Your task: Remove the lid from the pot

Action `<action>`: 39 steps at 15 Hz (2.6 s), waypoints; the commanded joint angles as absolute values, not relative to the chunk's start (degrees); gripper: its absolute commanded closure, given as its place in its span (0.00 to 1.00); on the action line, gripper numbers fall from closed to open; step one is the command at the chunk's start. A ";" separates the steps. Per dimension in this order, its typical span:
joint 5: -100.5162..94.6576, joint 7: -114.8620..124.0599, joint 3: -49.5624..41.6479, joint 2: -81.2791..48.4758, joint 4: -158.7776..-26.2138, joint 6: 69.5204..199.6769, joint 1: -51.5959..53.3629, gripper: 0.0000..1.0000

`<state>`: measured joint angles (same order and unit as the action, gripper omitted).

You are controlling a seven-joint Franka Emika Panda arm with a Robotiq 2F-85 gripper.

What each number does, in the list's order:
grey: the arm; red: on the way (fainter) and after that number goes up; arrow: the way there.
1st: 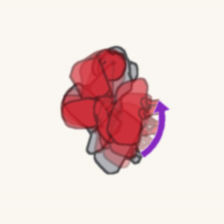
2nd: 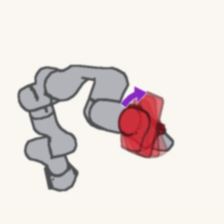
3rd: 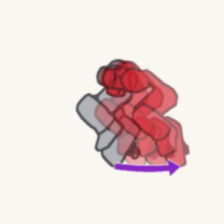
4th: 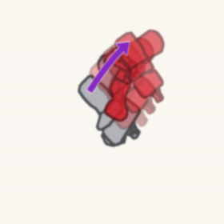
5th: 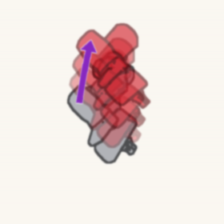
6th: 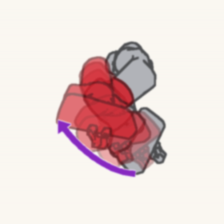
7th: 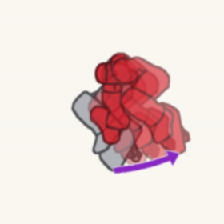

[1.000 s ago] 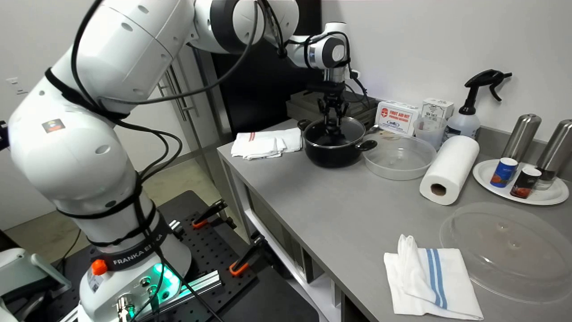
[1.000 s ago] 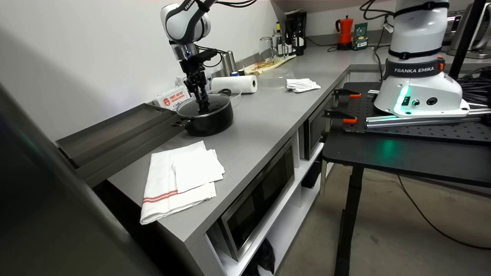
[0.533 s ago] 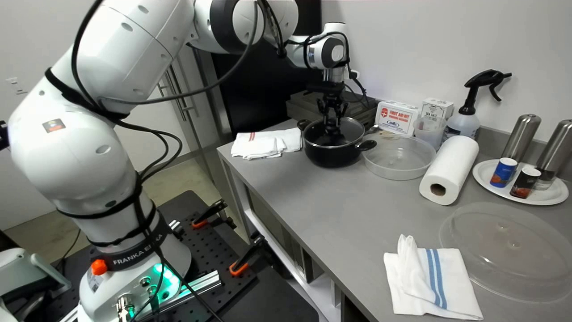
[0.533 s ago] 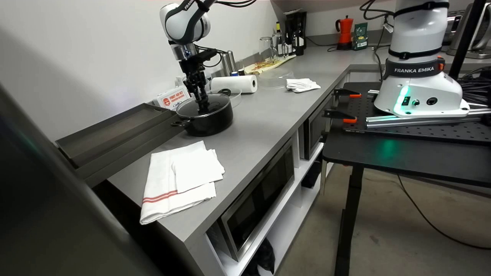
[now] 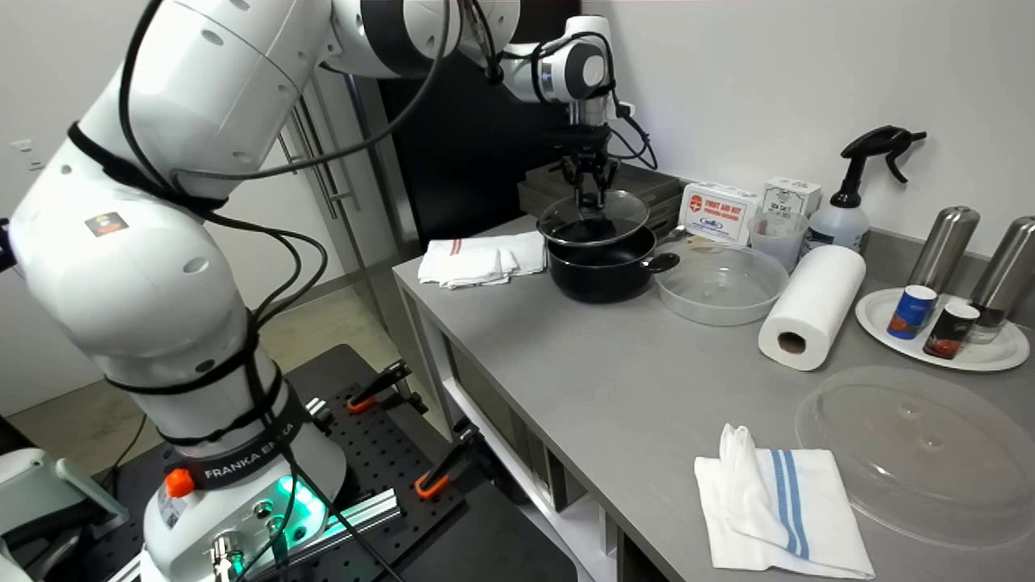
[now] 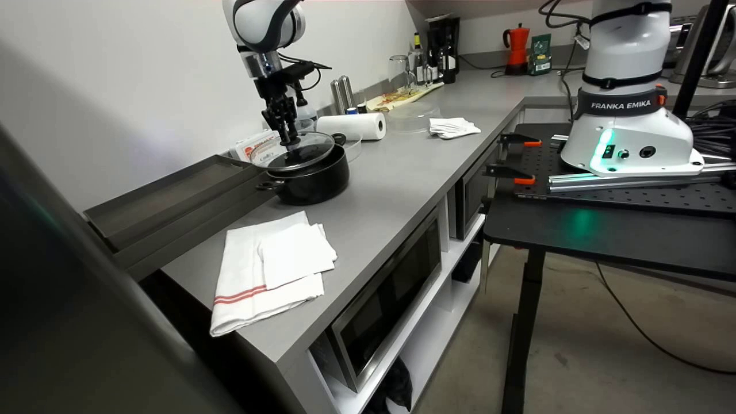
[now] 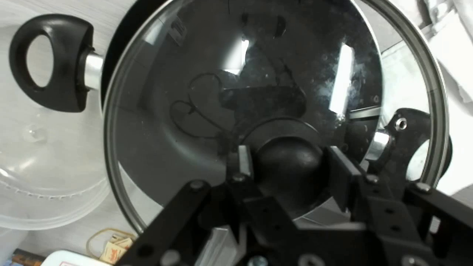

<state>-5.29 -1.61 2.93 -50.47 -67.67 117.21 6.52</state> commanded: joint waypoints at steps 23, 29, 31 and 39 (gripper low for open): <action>3.11 -4.72 -1.64 -14.83 -107.52 126.40 -7.10 0.75; 10.66 -8.78 -4.07 -11.24 -115.52 129.34 -11.38 0.75; 12.27 -9.70 -4.92 -11.14 -117.54 130.54 -12.40 0.75; 14.61 -9.66 -6.86 -15.36 -119.73 133.83 -14.60 0.75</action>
<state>12.50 -8.76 -6.42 -14.60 -119.67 132.41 -14.27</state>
